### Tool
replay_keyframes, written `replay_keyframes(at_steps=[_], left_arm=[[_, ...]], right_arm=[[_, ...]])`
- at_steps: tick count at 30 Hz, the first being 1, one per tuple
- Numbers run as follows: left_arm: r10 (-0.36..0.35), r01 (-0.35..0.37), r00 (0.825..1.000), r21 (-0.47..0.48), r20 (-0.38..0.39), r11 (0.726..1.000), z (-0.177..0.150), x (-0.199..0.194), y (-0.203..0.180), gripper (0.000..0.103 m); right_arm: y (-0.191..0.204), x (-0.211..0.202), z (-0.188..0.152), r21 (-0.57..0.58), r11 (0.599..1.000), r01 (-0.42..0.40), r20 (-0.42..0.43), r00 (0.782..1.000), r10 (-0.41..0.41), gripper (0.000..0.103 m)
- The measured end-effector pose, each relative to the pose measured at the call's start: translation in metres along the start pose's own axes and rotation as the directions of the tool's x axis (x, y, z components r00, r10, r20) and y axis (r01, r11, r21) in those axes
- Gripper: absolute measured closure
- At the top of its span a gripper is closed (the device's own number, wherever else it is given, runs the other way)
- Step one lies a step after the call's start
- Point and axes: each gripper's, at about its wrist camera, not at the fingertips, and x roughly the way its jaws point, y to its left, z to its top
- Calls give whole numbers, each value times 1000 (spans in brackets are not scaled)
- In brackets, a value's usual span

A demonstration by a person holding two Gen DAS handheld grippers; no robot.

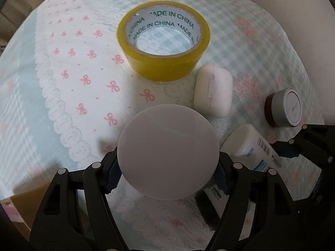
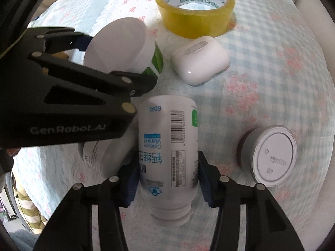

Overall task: Organize rigid objects
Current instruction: 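Grasp a white jar with the left tool while the right tool grasps the vitamin bottle, then carry the white jar and vitamin bottle over the cardboard box with both tools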

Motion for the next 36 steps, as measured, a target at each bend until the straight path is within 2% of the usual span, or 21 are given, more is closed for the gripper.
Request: replay_keyframes(at_steps=[5,10,15,20,28,36], left_arm=[[8,-7,1000,-36,16,999,-9,-21,14,34],[24,-19,998,-83,64,996,-15,-56,24,34],[53,-37,990,-121,132,992,-27,-107,25,34],[86,-51,977,-176,197,983,-37,-160,18,34],[174,-86,945,-300,278,950,-90,-264,35,34],[276,-133,911,-414,307,900,-162,-338,95,34]], right_arm=[[-7,-16,-7,42,999,5,30,1000,-6,57],[-11,-38,-14,57,998,22,73,997,-26,57],[-7,-70,-25,65,997,28,122,992,-36,57],[20,-120,-27,72,997,30,191,981,-44,57],[67,-198,-42,44,999,2,307,952,-16,57],[119,-245,-29,-25,999,-34,401,915,41,57]])
